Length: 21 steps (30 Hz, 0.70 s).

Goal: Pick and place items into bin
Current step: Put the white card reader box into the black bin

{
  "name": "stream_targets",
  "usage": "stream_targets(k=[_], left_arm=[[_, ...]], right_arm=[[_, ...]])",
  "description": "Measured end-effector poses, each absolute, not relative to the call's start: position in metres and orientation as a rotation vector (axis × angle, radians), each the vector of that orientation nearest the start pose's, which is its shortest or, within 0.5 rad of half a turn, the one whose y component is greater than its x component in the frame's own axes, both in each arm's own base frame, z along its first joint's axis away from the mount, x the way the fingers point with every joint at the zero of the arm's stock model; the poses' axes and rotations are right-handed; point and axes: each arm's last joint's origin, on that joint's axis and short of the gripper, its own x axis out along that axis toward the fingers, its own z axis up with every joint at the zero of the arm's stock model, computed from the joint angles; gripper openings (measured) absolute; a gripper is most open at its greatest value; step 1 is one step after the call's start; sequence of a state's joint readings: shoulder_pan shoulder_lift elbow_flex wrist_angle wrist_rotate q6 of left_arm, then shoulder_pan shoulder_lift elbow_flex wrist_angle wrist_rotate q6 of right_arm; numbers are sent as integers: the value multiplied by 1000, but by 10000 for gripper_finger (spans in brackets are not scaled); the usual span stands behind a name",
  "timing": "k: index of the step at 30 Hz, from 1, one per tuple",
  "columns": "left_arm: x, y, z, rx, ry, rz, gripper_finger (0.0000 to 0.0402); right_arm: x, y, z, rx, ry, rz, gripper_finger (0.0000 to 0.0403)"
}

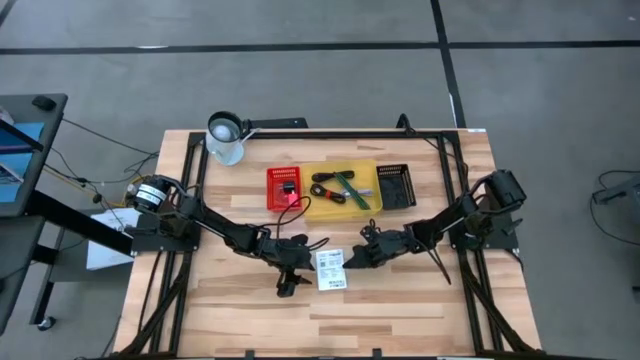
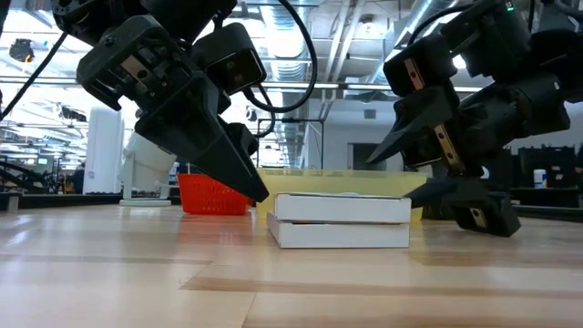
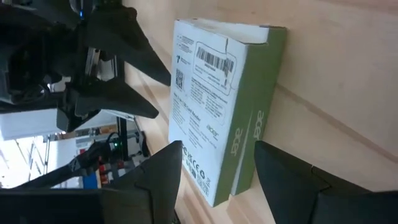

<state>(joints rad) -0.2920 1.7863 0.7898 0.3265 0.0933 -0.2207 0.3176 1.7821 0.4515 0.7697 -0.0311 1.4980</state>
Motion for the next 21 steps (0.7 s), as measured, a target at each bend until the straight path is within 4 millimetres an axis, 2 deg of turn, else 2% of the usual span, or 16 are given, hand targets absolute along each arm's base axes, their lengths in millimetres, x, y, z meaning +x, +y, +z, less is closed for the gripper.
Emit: stream_targets(k=[9, 21], left_arm=[[321, -99, 128, -143, 707, -295, 187], [321, -99, 129, -139, 701, -294, 187]], right_arm=[[260, 84, 86, 1384, 715, -153, 196], [271, 81, 88, 1355, 772, -182, 196]])
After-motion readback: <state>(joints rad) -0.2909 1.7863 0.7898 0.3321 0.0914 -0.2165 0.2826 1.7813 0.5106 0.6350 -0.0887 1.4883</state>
